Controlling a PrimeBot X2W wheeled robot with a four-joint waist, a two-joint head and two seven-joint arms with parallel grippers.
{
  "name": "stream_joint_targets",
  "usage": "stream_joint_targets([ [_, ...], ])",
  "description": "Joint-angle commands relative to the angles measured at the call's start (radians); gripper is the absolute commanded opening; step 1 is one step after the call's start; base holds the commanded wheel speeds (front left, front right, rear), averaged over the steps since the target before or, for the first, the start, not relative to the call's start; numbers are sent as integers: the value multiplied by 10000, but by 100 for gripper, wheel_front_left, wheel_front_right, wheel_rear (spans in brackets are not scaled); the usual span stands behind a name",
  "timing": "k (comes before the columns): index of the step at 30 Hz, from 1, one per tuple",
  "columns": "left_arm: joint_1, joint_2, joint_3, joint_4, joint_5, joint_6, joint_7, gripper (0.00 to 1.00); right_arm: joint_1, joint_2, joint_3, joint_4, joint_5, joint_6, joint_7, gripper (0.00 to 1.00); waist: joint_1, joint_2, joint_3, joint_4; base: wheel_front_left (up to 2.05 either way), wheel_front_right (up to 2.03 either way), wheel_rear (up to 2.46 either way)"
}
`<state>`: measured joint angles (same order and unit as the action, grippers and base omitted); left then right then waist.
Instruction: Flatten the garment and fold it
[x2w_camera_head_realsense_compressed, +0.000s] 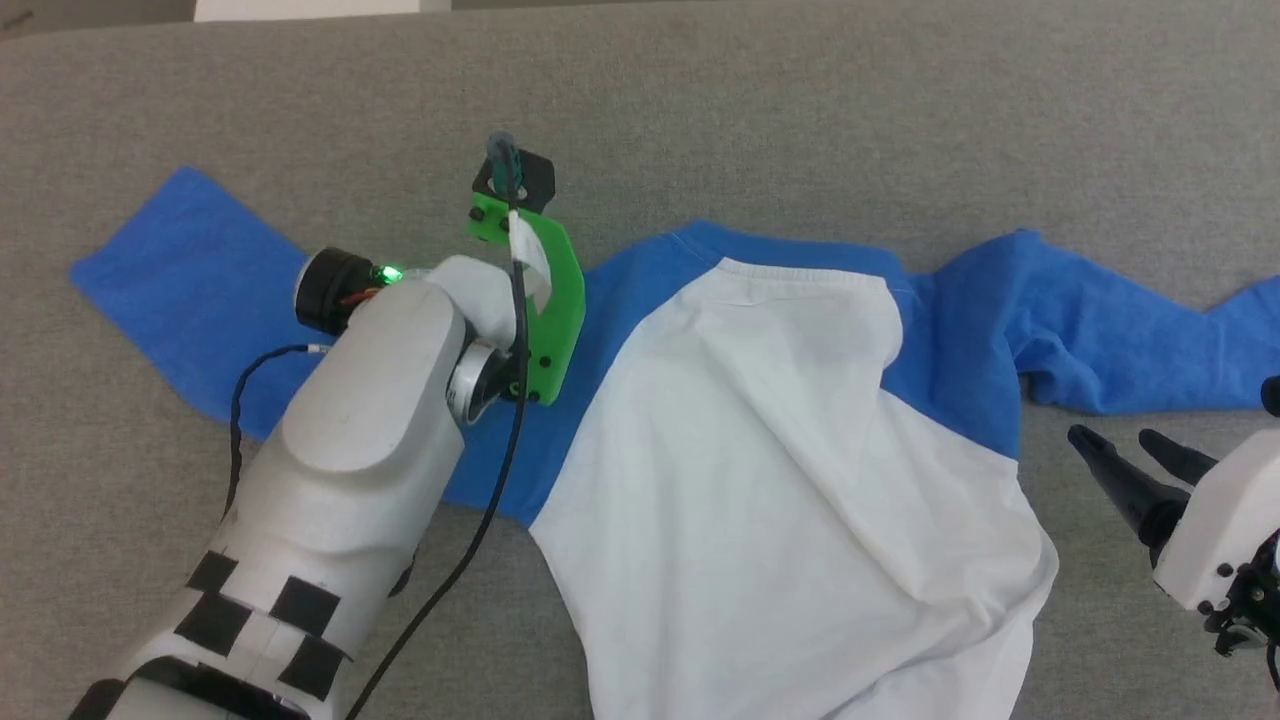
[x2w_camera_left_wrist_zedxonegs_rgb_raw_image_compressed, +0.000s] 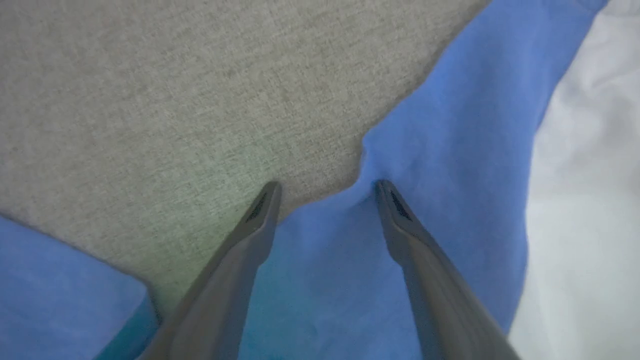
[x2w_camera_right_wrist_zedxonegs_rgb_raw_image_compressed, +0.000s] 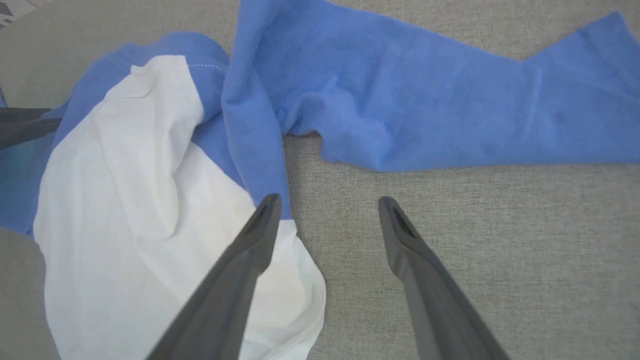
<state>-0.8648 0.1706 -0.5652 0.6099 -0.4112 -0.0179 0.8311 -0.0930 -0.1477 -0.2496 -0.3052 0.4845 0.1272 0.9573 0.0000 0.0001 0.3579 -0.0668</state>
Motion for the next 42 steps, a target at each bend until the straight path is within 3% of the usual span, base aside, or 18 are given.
stream_joint_targets([
  [1, 181, -74, -133, 295, -103, -109, 219, 100, -193, 5, -13, -39, -45, 35, -86, 100, 0, -1, 88, -17, 0, 0, 0],
  [2, 203, -127, -112, 316, -182, -133, 226, 42, -207, 4, -23, -29, -59, 35, -96, 100, 0, -1, 96, 3, 0, 0, 0],
  [3, 253, -204, -91, 362, -308, -181, 292, 0, -219, 2, -32, -13, -75, 35, -108, 100, 0, -1, 94, 33, 0, 0, 0],
  [7, 350, -378, 69, 318, -704, -334, 160, 0, -236, -7, -104, 52, -156, 35, -140, 100, 0, -1, 5, 237, 0, 0, 0],
  [11, 321, -376, 740, 18, -1195, -105, -472, 0, -279, -58, -129, 69, -243, 35, -203, 100, 0, -1, -174, 505, 0, 0, 0],
  [17, 505, 111, 1661, -719, -1663, 349, -1050, 0, -515, -304, -58, -66, -263, 35, -99, 100, 0, -1, -464, 898, 0, 0, 0],
  [22, 1006, 385, 2005, -1431, -1963, 560, -1011, 0, -1320, -925, 341, -300, -363, 35, 47, 100, 0, -1, -429, 1106, 0, 0, 0],
  [27, 1578, 742, 2427, -2391, -2134, 909, -1156, 0, -2962, -1887, 1926, 253, -779, 35, 457, 100, 0, -1, -130, 1059, 0, 0, 0],
  [33, 2270, 764, 2557, -3545, -2331, 1086, -1272, 0, -4685, -3159, 4598, 2025, -1557, 35, 1375, 100, 0, -1, 264, 1317, 0, 0, 0],
  [42, 2723, 692, 2468, -4211, -2398, 1166, -1400, 0, -6052, -3559, 7320, 4036, -1675, 35, 1014, 100, 0, -1, 613, 1623, 0, 0, 0],
])
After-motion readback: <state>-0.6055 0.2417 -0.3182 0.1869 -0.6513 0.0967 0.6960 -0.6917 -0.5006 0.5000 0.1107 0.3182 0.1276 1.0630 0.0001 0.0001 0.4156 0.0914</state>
